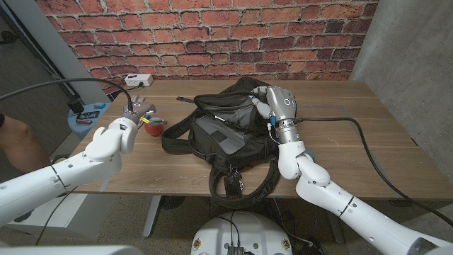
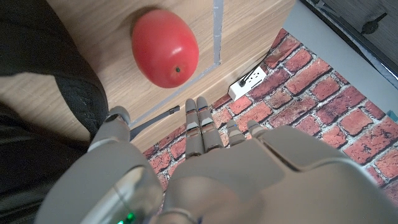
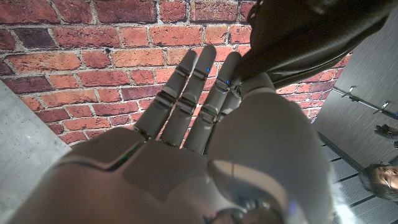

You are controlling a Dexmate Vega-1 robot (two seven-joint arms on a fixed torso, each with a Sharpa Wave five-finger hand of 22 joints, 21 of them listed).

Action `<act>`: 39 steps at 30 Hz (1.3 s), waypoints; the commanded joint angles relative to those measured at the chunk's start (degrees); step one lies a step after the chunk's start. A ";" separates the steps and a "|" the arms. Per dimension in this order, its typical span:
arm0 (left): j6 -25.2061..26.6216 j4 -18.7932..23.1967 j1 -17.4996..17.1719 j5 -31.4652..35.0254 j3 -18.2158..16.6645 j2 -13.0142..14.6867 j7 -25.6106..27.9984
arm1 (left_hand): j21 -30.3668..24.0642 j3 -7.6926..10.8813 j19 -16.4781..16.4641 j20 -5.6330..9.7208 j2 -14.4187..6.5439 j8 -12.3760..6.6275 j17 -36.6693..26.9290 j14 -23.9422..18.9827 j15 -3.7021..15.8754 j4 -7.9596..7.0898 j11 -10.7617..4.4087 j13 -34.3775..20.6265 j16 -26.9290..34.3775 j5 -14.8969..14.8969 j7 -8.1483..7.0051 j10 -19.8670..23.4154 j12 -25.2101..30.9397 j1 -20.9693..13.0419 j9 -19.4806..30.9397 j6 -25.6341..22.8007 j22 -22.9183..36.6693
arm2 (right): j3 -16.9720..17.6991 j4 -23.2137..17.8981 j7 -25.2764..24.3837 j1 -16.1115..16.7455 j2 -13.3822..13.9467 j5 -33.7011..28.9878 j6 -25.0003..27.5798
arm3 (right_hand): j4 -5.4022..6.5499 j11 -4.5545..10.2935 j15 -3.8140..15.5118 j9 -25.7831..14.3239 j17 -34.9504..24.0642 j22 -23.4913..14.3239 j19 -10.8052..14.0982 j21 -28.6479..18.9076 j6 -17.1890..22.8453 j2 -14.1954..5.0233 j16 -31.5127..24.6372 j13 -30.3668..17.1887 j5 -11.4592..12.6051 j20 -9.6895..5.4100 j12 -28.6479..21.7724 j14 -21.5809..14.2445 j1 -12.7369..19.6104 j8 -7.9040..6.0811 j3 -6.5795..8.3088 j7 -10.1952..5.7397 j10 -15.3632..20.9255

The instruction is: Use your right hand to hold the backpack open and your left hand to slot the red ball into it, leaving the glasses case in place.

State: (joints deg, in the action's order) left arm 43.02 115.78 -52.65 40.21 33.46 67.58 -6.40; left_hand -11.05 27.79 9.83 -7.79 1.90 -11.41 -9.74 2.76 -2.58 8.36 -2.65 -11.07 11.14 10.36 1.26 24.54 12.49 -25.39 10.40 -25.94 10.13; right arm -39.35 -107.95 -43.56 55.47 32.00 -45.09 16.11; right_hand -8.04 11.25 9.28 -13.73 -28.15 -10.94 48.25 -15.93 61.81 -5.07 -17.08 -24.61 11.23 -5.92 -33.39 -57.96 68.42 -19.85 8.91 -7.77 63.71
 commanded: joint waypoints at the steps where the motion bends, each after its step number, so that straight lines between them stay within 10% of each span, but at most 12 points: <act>1: 0.64 1.78 -2.15 0.53 -1.64 2.78 -2.08 | -0.62 -0.15 6.02 -0.42 0.10 0.27 -0.15 0.04 -0.49 0.03 0.13 -0.17 0.06 0.00 -0.20 -0.21 -0.16 -0.42 0.09 0.39 -0.03 | 0.09 0.25 -0.44 -0.38 -0.32 -0.22 0.45 | 0.13 -0.03 4.55 -0.16 -0.37 -0.05 -0.31 -0.30 0.70 -0.32 0.11 -0.26 0.44 -4.52 -0.06 -0.57 0.67 -0.28 -0.23 0.04 0.05; 39: -2.97 -1.85 0.44 9.75 -0.10 0.20 -8.31 | -0.75 0.86 3.69 -0.55 -0.85 1.03 -0.18 -2.05 -1.63 0.53 1.04 -0.46 0.13 0.31 0.35 -3.55 -1.08 -1.98 0.19 4.26 -0.09 | 1.02 0.38 -0.62 -0.31 0.44 1.21 0.63 | 0.25 -0.03 4.55 -0.21 -1.46 -0.05 -0.26 -0.45 0.82 -0.62 1.09 -0.16 0.52 -4.42 0.23 -0.81 0.99 -0.15 -0.94 0.00 0.22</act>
State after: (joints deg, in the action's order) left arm 40.95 114.50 -52.68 48.36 33.22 68.17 -12.17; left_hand -11.53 28.22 9.83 -7.78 0.74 -10.75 -9.73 0.70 -3.57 8.78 -2.24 -11.34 11.15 10.37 1.44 22.08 11.63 -26.58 10.41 -22.49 9.85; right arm -38.80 -106.96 -44.06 54.60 31.88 -44.17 16.47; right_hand -7.89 11.24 9.08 -13.73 -29.37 -10.94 48.15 -15.93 62.02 -5.22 -16.09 -24.65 11.45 -6.04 -33.39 -58.16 68.56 -19.79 8.11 -7.56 63.71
